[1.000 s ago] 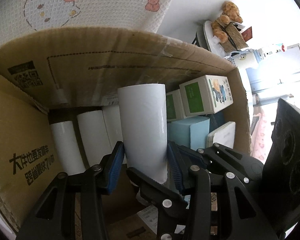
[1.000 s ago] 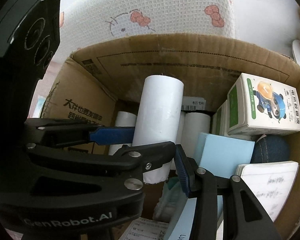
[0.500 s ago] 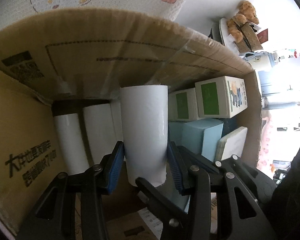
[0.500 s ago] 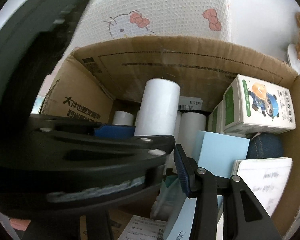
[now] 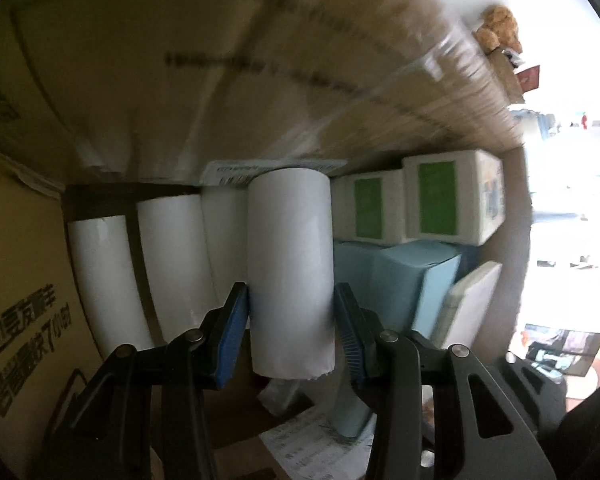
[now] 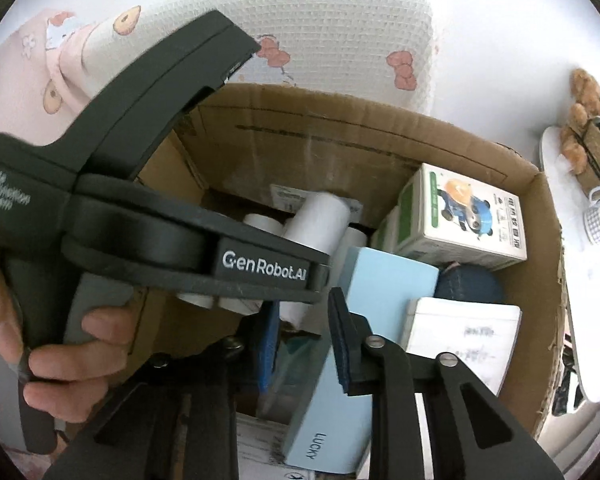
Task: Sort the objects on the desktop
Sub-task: 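Lower the roll into the box and open both tools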
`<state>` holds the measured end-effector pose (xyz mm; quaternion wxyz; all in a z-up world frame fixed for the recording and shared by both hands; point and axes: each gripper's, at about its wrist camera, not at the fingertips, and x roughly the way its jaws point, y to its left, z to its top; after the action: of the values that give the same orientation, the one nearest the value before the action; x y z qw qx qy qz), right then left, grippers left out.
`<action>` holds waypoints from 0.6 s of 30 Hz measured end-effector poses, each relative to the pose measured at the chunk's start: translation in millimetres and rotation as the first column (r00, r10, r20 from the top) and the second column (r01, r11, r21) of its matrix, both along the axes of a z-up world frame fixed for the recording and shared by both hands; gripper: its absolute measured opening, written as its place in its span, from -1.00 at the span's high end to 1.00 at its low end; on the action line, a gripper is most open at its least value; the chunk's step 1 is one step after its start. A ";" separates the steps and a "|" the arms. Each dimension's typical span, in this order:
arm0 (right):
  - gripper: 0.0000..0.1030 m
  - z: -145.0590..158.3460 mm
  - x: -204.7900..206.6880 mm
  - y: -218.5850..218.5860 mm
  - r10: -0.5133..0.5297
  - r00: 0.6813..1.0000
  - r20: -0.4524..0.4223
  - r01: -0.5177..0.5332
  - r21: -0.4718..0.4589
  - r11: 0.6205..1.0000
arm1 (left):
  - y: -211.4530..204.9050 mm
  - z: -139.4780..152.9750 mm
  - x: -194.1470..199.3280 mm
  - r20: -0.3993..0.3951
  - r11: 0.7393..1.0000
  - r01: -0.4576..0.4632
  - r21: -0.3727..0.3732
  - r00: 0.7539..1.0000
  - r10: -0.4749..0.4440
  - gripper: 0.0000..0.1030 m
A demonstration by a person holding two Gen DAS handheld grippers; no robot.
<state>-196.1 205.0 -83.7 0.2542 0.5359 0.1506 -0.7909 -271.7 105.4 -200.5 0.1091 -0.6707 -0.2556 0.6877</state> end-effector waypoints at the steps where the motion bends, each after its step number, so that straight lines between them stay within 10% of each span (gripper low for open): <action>1: 0.63 0.5 0.6 2.5 -0.002 1.000 0.012 0.002 -0.010 1.000 | 0.1 -2.8 0.1 0.006 1.000 -0.003 -0.007 1.000 0.003 0.08; 18: 0.62 4.3 14.3 3.2 0.042 0.999 -0.029 -0.041 0.049 0.998 | -6.2 -15.2 -0.1 0.062 0.991 -0.134 0.027 0.989 0.132 -0.01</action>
<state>-181.8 208.2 -79.4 0.2552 0.5266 0.1845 -0.7896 -271.9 99.2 -215.7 0.0656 -0.6709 -0.3134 0.6689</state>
